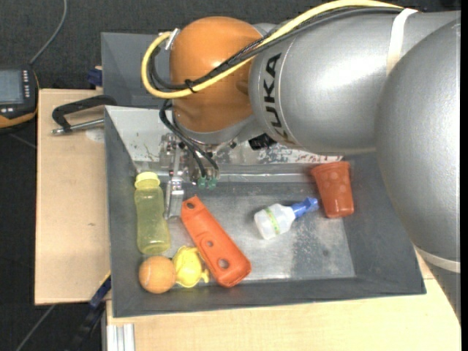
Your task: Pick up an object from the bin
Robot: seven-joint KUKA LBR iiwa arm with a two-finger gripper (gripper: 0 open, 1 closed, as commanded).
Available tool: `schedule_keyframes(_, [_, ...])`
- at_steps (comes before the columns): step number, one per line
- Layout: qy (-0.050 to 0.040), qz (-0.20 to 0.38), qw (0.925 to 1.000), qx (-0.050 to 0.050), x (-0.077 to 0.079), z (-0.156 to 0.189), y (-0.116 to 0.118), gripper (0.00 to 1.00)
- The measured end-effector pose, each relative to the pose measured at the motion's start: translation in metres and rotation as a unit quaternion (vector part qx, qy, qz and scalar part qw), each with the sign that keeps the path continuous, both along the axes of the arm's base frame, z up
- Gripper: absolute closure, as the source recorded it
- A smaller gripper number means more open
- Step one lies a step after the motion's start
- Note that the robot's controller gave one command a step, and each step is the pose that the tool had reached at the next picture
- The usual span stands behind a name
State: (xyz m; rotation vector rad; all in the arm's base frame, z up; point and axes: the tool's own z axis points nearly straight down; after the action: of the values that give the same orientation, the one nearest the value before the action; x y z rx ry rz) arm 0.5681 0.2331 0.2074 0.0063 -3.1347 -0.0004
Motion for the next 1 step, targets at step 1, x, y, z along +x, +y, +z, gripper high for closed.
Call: schedule_keyframes(1, [-0.0042,-0.002,1.0000,0.001,0.0021,0.0053,-0.0014,0.00])
